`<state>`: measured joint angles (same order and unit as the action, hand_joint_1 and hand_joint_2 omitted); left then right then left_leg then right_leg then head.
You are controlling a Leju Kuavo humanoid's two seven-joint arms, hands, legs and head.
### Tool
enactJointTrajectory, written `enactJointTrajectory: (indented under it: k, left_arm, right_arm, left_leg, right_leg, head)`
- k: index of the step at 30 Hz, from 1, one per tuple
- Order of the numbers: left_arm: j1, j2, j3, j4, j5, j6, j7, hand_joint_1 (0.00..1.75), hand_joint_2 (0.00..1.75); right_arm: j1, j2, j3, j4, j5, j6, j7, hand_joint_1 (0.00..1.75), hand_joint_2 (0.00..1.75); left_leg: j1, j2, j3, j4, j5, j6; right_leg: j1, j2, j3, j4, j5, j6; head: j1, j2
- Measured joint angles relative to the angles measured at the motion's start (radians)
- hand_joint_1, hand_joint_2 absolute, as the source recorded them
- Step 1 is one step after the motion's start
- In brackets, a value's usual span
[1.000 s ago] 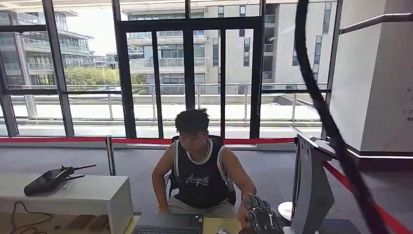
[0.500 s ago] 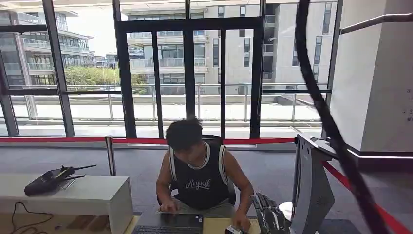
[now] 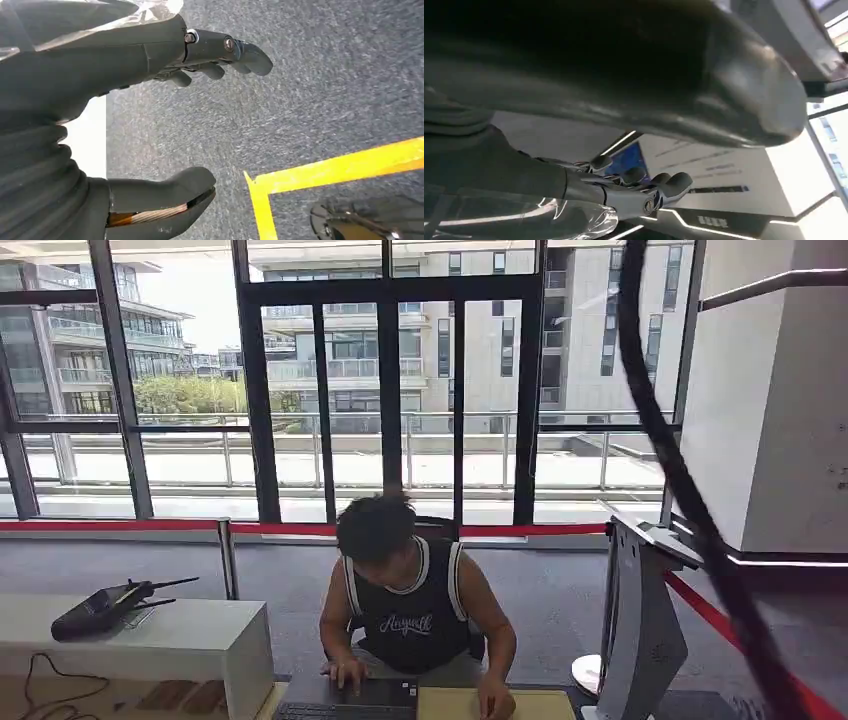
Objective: Pass the card to the sensor for recognition and then transmit it.
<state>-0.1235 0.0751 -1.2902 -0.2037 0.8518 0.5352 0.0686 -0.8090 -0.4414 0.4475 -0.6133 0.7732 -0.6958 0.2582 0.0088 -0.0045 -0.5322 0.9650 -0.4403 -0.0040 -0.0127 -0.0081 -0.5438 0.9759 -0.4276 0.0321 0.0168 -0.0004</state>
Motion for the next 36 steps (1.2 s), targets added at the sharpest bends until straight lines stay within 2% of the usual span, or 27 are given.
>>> enactJointTrajectory:
  k: [5,10,16,24,28,36]
  left_arm:
    - [-0.001,0.006,0.005,0.000,0.007,0.002,0.010,0.00,1.75]
    - [-0.001,0.008,0.009,0.000,0.025,0.008,0.026,0.00,1.75]
    - [-0.002,0.008,0.024,0.000,0.042,0.031,0.027,0.00,1.75]
    - [-0.003,0.008,0.035,0.000,0.048,0.037,0.035,0.00,1.75]
    - [-0.003,0.008,0.042,0.000,0.041,0.036,0.029,0.00,1.75]
    - [-0.003,0.008,0.055,0.000,0.041,0.034,0.026,0.00,1.75]
  right_arm:
    - [0.113,-0.079,-0.122,-0.036,0.021,0.002,-0.003,0.00,0.00]
    - [0.200,-0.110,-0.236,-0.036,0.045,0.002,-0.030,0.00,0.00]
    - [0.267,-0.110,-0.369,0.003,0.068,0.002,-0.061,0.00,0.00]
    - [0.371,-0.096,-0.532,0.095,0.069,0.002,-0.065,0.00,0.00]
    - [0.442,-0.075,-0.626,0.147,0.074,0.002,-0.074,0.00,0.00]
    - [0.562,-0.018,-0.763,0.258,0.049,0.002,-0.083,0.00,0.00]
  left_leg:
    - [0.001,0.000,0.000,0.000,-0.001,0.000]
    - [0.001,0.001,0.000,-0.001,-0.001,0.000]
    - [0.001,0.000,0.000,-0.001,-0.001,0.000]
    - [0.000,0.000,0.000,-0.001,-0.001,0.000]
    - [0.000,0.000,0.000,-0.001,-0.001,0.000]
    - [0.001,0.000,0.000,-0.003,-0.002,-0.001]
  right_leg:
    - [0.000,0.000,-0.001,0.000,0.000,0.000]
    - [0.000,0.000,-0.001,0.000,0.000,0.000]
    - [0.000,0.000,-0.001,0.000,-0.001,0.000]
    - [0.000,0.000,-0.001,0.000,-0.002,0.000]
    - [0.000,0.000,-0.001,0.000,-0.002,0.000]
    - [0.001,0.000,-0.001,0.000,-0.002,0.000]
  head:
    - [0.000,0.000]
    - [-0.001,0.000]
    - [-0.001,0.000]
    - [0.000,0.000]
    - [0.000,0.000]
    - [0.000,0.000]
